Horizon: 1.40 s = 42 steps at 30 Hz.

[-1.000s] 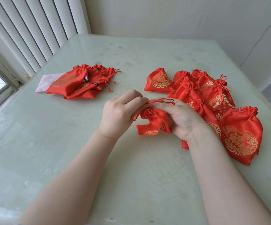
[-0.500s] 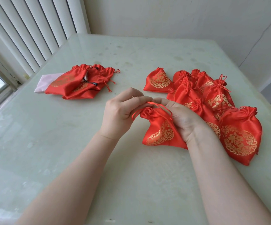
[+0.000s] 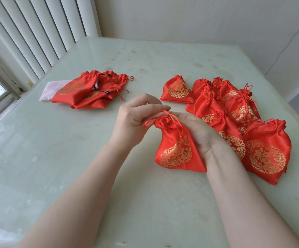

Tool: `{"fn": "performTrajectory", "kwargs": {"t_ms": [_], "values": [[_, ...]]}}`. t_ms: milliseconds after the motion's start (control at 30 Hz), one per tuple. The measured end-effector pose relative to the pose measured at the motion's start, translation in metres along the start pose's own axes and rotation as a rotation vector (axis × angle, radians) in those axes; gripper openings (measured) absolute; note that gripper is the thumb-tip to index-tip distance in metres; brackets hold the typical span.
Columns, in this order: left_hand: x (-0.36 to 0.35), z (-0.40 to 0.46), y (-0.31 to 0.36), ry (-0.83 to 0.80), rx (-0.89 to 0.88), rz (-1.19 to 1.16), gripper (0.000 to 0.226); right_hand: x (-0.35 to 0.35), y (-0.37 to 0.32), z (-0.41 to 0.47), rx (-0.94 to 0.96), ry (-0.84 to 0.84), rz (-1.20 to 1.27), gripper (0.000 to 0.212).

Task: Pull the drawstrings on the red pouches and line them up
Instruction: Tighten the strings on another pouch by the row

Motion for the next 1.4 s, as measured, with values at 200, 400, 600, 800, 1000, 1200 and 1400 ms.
{"fn": "performTrajectory", "kwargs": {"t_ms": [200,400,600,800,1000,1200,1400], "values": [[-0.003,-0.002,0.002,0.0,0.157,-0.171,0.015,0.005,-0.002,0.001,0.048,0.046,-0.05,0.024],[0.0,-0.002,0.001,0.129,0.536,-0.415,0.027,0.025,-0.01,0.005,0.101,0.345,-0.735,0.019],[-0.007,0.002,0.013,0.295,0.713,-0.471,0.032,0.009,-0.011,0.003,0.644,0.691,-1.558,0.018],[-0.002,0.008,0.023,0.256,0.751,-0.799,0.024,0.002,-0.008,0.004,0.884,0.541,-1.403,0.013],[0.001,0.007,0.022,0.217,0.667,-0.695,0.027,0.006,-0.005,0.008,0.434,0.316,-0.59,0.024],[-0.003,0.006,0.02,0.176,0.671,-0.643,0.029,0.011,-0.007,0.007,0.494,0.422,-0.774,0.017],[-0.012,0.01,0.013,0.25,0.827,-0.772,0.03,0.018,-0.001,0.016,0.467,0.485,-0.722,0.018]]}}
Point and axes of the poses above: each hand's wrist, its own z-axis towards the middle knuckle, its own x-axis out of the back of the hand, y = z × x, the point moved 2 cm from there along z, towards the middle knuckle, and after that the axes turned 6 degrees about -y, right-handed, at the moved point
